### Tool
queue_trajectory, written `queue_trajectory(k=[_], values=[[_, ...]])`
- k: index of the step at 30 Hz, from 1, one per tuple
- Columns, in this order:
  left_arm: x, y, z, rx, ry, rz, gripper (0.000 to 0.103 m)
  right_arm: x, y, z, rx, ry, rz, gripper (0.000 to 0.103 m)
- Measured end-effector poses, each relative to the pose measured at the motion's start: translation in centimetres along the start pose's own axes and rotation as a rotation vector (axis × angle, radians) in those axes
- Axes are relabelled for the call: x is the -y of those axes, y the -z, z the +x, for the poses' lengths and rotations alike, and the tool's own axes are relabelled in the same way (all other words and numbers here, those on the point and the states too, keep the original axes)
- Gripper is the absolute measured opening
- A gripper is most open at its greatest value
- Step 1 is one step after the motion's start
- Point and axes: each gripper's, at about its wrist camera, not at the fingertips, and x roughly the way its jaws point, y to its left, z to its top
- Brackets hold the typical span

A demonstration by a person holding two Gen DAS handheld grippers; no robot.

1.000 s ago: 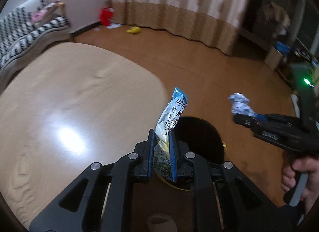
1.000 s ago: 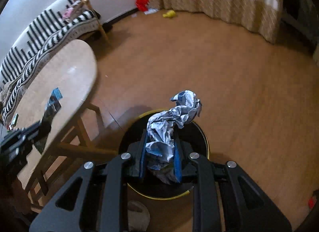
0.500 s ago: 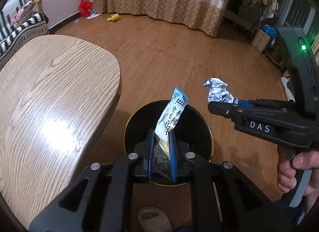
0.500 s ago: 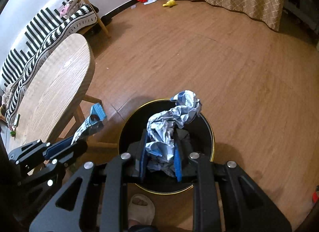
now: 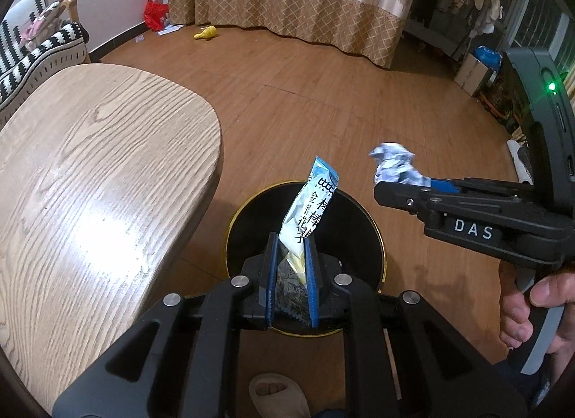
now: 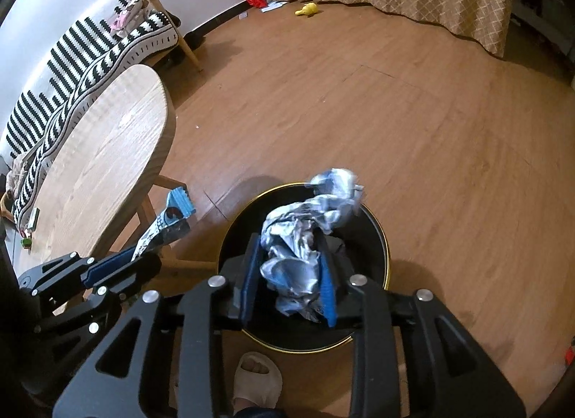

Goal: Collect trash
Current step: 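Carry both items over the bin and open the right tool to drop the tissue, then open the left tool over the bin to drop the wrapper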

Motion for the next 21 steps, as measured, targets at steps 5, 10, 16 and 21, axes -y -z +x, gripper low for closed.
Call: queue_trajectory(k=[5,10,16,21], values=[[-0.1,-0.1,-0.1,0.001,0.0,-0.004,0.013,0.2,-0.2,-0.7,0.035,0.007,0.011,0.059],[0.0,-0.2,-0.2,-0.001,0.006,0.002,0.013,0.4,-0.3,-0.8,0.036,0.018,0.02,0.06],[0.3,-0.3,0.2,-0.009,0.021,0.003,0.013,1.2,-0.5,-1.5,0.066,0.04,0.066,0.067],[0.5,-0.4,0.8,-0.026,0.047,0.015,0.014,1.8,-0.6,-2.4,0.107,0.06,0.097,0.073]])
